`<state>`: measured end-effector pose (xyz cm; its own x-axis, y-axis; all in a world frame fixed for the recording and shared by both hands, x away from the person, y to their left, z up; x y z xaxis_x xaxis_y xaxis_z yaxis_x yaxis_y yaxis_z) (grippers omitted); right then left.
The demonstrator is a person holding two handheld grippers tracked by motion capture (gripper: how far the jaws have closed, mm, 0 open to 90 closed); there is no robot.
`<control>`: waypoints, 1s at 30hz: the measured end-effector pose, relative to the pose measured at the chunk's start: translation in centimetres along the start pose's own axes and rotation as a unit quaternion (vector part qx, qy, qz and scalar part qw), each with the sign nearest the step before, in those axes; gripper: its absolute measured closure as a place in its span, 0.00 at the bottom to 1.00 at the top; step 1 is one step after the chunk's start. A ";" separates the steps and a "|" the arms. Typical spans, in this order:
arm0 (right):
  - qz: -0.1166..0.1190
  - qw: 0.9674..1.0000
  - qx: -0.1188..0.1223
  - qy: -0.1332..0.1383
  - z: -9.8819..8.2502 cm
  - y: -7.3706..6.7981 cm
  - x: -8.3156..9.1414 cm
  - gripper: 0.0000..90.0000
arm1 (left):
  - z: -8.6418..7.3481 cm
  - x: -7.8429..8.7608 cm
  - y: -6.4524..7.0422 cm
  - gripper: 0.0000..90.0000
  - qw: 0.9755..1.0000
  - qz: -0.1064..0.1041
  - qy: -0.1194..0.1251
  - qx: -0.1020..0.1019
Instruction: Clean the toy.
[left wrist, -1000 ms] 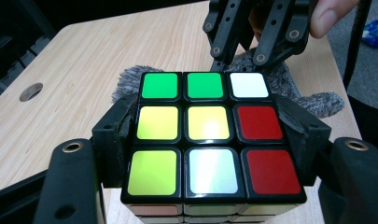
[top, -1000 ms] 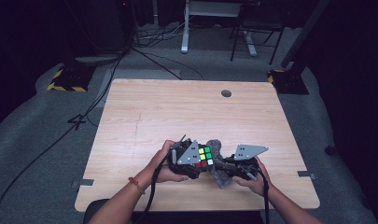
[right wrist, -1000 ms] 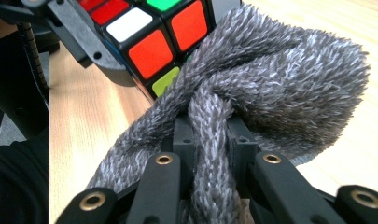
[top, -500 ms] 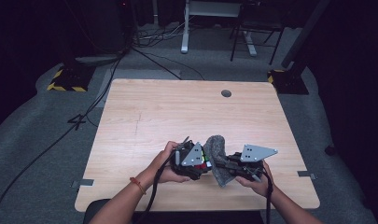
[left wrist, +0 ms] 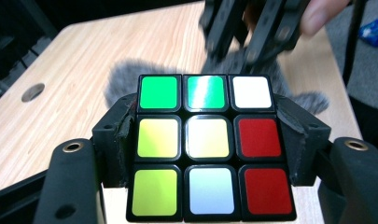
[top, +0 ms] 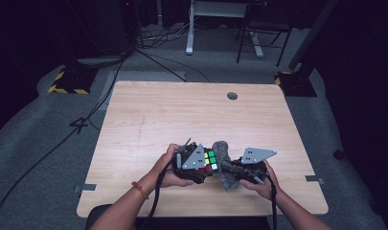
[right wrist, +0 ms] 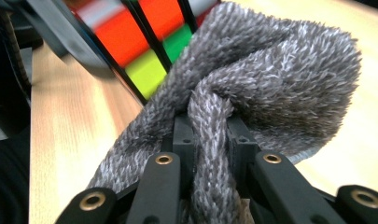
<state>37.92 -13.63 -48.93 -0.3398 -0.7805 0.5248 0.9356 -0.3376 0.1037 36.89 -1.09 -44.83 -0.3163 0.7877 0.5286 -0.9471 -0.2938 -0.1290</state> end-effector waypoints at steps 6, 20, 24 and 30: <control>0.013 0.999 -0.015 0.029 0.4 -0.2 0.1 0.87 | 0.3 0.4 -0.1 0.37 1.000 -0.009 0.019 0.009; 0.015 0.996 -0.025 0.080 1.2 0.2 2.0 0.87 | -0.4 0.1 -0.3 0.37 1.000 -0.001 -0.003 -0.001; 0.016 0.996 -0.023 0.089 1.6 0.1 2.3 0.87 | -0.6 -0.1 -0.4 0.37 1.000 0.003 -0.010 -0.002; 0.019 0.994 -0.016 0.104 2.2 -0.2 2.7 0.87 | -1.0 -0.7 -0.4 0.37 0.999 0.009 -0.029 -0.008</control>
Point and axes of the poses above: each handheld gripper's, and its own axes: x roughly backward along the jaws, z roughly out of its top, y roughly to its right, the point moved 8 cm from there along -x, roughly forward along the jaws, and after that the axes turned 8 degrees about x, right-handed, at the moved point
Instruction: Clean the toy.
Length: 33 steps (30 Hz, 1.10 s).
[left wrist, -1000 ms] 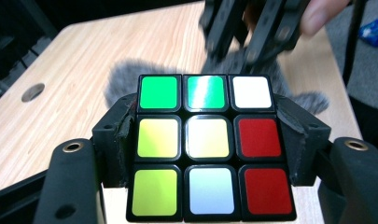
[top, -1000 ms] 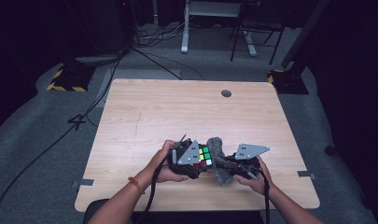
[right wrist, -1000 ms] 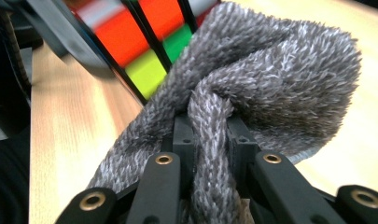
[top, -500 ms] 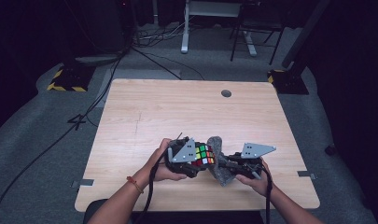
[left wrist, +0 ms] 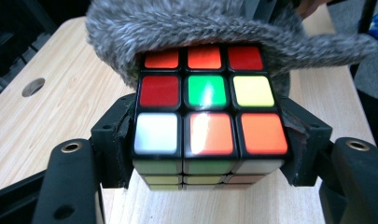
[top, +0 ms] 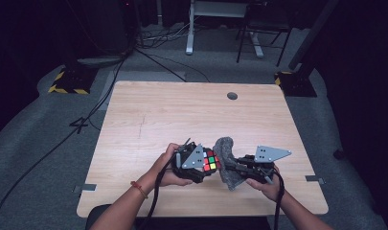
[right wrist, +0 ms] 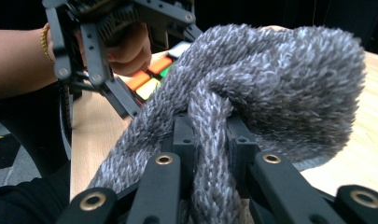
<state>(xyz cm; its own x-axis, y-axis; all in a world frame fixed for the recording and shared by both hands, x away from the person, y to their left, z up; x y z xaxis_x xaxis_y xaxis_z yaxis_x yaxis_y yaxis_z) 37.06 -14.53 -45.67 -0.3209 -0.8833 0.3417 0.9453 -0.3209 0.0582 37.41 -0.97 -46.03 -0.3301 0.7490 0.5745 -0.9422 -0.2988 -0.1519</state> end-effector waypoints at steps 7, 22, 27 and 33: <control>-0.009 1.000 0.009 -0.012 0.0 0.0 -0.2 0.87 | 0.2 0.1 -0.1 0.37 1.000 0.004 0.006 0.007; -0.016 0.998 0.019 -0.062 -1.3 0.2 -1.3 0.87 | 0.7 0.6 0.3 0.37 1.000 -0.010 0.020 0.005; -0.024 0.999 0.016 -0.020 0.4 0.3 0.3 0.87 | 0.6 0.1 0.6 0.37 1.000 -0.012 0.012 0.001; -0.019 0.998 0.003 -0.054 -1.4 0.2 -1.1 0.87 | 1.0 0.5 0.8 0.37 1.000 -0.011 0.024 0.000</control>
Point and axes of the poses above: each handheld gripper's, and its own axes: x roughly backward along the jaws, z roughly out of its top, y roughly to its right, the point moved 8 cm from there along -x, roughly forward along the jaws, and after that the axes turned 8 degrees about x, right-handed, at the moved point
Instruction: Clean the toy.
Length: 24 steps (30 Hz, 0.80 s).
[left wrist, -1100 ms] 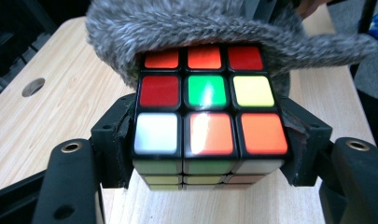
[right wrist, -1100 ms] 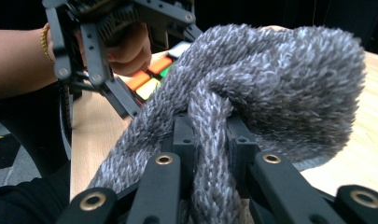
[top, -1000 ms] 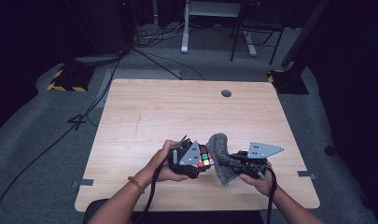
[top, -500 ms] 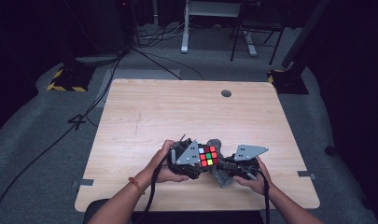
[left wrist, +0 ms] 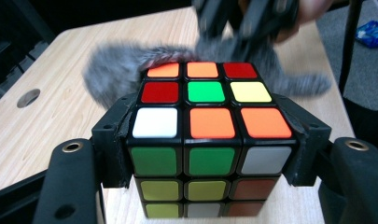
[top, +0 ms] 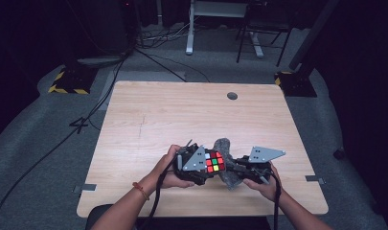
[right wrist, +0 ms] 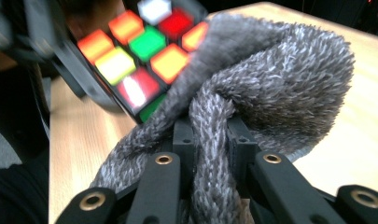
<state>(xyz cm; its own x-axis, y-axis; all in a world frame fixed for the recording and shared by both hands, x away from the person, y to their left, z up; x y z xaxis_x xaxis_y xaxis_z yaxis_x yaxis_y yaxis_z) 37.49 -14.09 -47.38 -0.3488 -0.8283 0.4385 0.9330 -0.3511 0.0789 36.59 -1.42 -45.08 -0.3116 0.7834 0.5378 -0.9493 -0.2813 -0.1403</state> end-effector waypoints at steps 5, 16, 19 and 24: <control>0.008 1.000 -0.003 -0.010 -0.5 -0.3 -0.7 0.87 | -0.1 0.0 0.0 0.37 1.000 0.000 -0.001 0.001; 0.000 1.000 -0.016 0.019 0.4 0.4 0.6 0.86 | -1.0 -0.6 -0.7 0.37 1.000 0.002 -0.012 0.020; -0.006 1.000 0.004 0.023 0.7 0.3 1.0 0.86 | -0.9 -0.8 -0.5 0.37 1.000 0.002 -0.013 0.017; 0.007 1.000 0.013 -0.019 -1.0 -0.3 -0.7 0.86 | 0.2 0.0 0.1 0.37 0.999 -0.018 0.020 0.025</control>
Point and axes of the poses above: each handheld gripper's, and its own axes: x roughly backward along the jaws, z roughly out of its top, y roughly to its right, the point moved 8 cm from there along -x, roughly forward along the jaws, and after that the axes turned 8 degrees about x, right-handed, at the moved point
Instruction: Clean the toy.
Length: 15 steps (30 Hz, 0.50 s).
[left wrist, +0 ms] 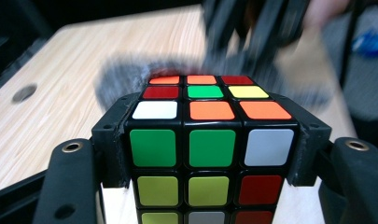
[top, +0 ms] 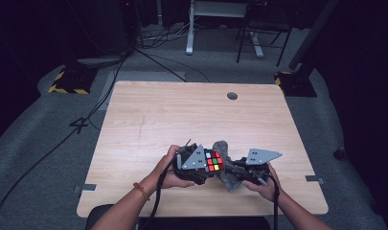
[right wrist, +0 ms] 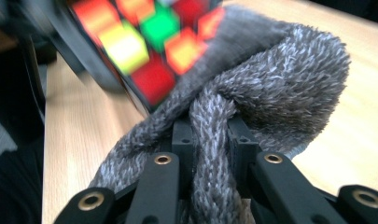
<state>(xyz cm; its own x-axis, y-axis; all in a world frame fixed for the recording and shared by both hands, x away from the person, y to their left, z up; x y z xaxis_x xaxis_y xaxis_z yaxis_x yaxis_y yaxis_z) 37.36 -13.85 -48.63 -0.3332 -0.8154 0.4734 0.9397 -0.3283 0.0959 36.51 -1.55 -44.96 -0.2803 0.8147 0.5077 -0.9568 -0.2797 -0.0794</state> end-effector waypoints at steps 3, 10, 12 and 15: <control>0.009 1.000 0.007 -0.010 0.1 -0.7 -0.7 0.86 | 0.1 0.1 0.3 0.37 1.000 0.009 -0.005 -0.017; 0.003 1.000 -0.009 0.014 0.7 -0.1 0.2 0.86 | -0.3 0.0 -0.4 0.37 1.000 0.019 -0.004 -0.005; -0.003 0.999 -0.014 0.030 1.1 0.3 0.9 0.86 | -0.6 -0.2 -0.7 0.37 1.000 0.023 -0.013 -0.004; -0.007 0.999 -0.016 0.041 1.4 0.7 1.5 0.86 | -0.9 -0.7 -0.8 0.37 0.999 0.027 -0.026 -0.005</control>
<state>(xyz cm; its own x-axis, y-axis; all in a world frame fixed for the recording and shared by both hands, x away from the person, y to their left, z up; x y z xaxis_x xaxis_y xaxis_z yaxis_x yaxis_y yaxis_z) 37.60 -14.63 -46.58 -0.3533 -0.8465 0.3982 0.9321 -0.3548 0.0728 37.41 -1.44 -46.05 -0.3282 0.7702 0.5468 -0.9410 -0.3174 -0.1177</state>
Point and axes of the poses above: each handheld gripper's, and its own axes: x roughly backward along the jaws, z roughly out of its top, y roughly to its right, the point moved 8 cm from there along -x, roughly forward along the jaws, and after that the axes turned 8 degrees about x, right-handed, at the moved point
